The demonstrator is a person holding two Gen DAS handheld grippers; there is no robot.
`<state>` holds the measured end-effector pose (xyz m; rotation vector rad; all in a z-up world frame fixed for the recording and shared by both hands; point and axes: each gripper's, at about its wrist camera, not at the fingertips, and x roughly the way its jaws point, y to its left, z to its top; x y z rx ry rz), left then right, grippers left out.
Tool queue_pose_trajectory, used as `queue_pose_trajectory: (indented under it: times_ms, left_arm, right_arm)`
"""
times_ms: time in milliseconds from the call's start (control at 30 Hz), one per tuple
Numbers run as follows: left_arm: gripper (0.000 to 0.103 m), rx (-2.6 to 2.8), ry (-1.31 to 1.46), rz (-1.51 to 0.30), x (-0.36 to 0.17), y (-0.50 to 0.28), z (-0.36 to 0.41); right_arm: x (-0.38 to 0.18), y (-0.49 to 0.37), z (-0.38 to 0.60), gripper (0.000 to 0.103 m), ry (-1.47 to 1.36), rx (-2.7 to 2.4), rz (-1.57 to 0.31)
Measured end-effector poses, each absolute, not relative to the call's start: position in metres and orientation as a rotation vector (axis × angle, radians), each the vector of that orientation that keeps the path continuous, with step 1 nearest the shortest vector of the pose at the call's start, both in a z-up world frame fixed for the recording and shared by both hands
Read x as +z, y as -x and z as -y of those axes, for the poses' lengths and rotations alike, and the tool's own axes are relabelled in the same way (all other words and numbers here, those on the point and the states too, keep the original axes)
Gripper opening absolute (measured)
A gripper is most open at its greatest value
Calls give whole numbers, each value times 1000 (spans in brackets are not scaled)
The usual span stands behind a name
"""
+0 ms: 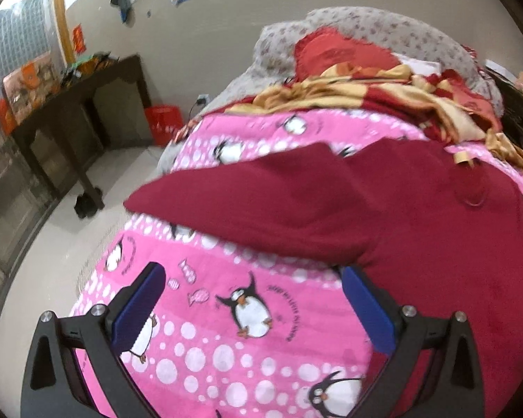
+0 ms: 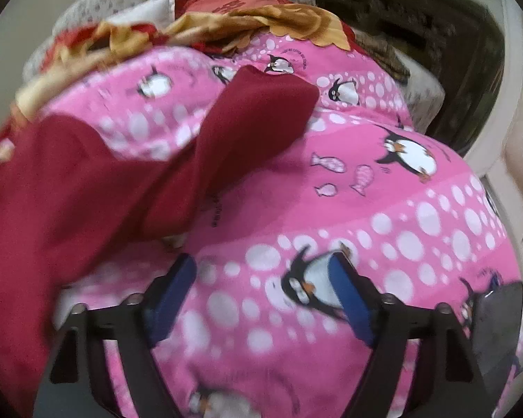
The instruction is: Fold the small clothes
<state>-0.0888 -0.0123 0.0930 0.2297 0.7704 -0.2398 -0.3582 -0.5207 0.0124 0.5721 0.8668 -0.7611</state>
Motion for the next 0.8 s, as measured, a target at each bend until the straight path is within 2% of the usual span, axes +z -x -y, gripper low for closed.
queue_pose_trajectory:
  times_ms: [300, 433, 567, 800]
  left_arm:
    - [103, -389, -201, -758, 119, 103, 59]
    - [103, -413, -168, -757, 125, 103, 70]
    - [103, -405, -173, -772, 121, 100, 78]
    - [103, -358, -180, -788, 109, 88, 71]
  right_arm:
    - [179, 420, 523, 80, -395, -763, -777]
    - [234, 425, 511, 81, -403, -723, -715]
    - [236, 393, 475, 81, -375, -631, -695]
    - [167, 283, 401, 81, -370, -422, -763]
